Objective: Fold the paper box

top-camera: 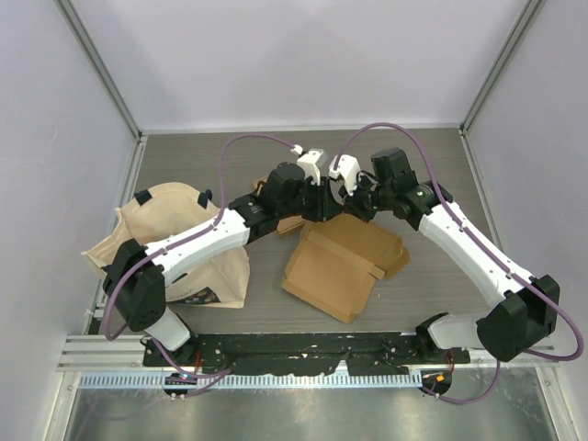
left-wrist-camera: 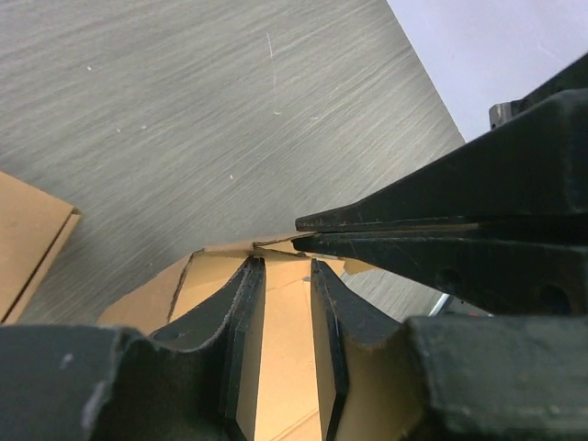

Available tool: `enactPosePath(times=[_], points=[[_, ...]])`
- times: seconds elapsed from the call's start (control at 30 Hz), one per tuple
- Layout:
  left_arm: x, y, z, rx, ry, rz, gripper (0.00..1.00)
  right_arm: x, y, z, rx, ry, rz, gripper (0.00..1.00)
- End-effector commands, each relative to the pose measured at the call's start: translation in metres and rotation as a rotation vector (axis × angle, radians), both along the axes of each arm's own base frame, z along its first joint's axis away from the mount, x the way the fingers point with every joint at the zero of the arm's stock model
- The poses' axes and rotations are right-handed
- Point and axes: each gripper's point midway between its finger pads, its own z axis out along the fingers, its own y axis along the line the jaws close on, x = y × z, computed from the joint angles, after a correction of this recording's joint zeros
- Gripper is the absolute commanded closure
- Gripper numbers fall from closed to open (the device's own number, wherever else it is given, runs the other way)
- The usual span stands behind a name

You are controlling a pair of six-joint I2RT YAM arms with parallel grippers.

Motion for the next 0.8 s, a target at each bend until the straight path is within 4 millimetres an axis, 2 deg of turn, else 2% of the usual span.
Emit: enactPosePath(times=[0.0, 0.2, 0.3, 0.37, 0.43, 0.47, 0.5, 0.53, 0.57, 0.63, 0.67, 0.73, 0.77], points=[[0.005, -0.019, 0.023, -0.095, -0.015, -0.025, 0.69, 0.001, 0.019, 0.035, 0.096, -0.077, 0.042, 0.99], [0.015, -0.015, 0.014, -0.084, -0.01, 0.007, 0.69, -0.01, 0.027, 0.04, 0.133, -0.087, 0.099, 0.99], [0.015, -0.011, 0.017, -0.09, -0.012, 0.006, 0.68, -0.01, 0.023, 0.033, 0.104, -0.077, 0.076, 0.99], [0.01, -0.009, 0.015, -0.08, -0.012, -0.01, 0.65, -0.004, 0.014, 0.027, 0.061, -0.092, 0.035, 0.99], [0.001, -0.003, 0.023, -0.096, -0.025, -0.026, 0.59, 0.0, 0.004, 0.02, 0.001, -0.1, -0.009, 0.99], [-0.003, 0.003, 0.012, -0.077, -0.013, -0.026, 0.58, -0.001, 0.004, 0.018, -0.025, -0.116, -0.008, 0.99], [-0.009, 0.009, 0.02, -0.091, -0.03, -0.029, 0.56, -0.001, 0.003, 0.016, -0.045, -0.124, -0.014, 0.99], [-0.012, 0.013, 0.02, -0.089, -0.036, -0.029, 0.53, 0.0, -0.002, 0.012, -0.079, -0.134, -0.034, 0.99], [-0.015, 0.018, 0.009, -0.068, -0.027, -0.026, 0.52, 0.0, -0.002, 0.01, -0.09, -0.139, -0.035, 0.99], [-0.017, 0.029, 0.01, -0.058, -0.04, 0.004, 0.53, -0.003, -0.001, 0.004, -0.11, -0.144, -0.03, 0.99], [-0.019, 0.034, 0.002, -0.045, -0.033, 0.014, 0.54, -0.002, -0.002, 0.003, -0.118, -0.151, -0.034, 0.99], [-0.019, 0.04, 0.002, -0.045, -0.045, 0.044, 0.61, -0.004, 0.001, 0.0, -0.13, -0.172, -0.013, 0.99], [-0.021, 0.044, -0.006, -0.033, -0.035, 0.049, 0.61, -0.004, 0.001, -0.001, -0.139, -0.183, -0.014, 0.99]])
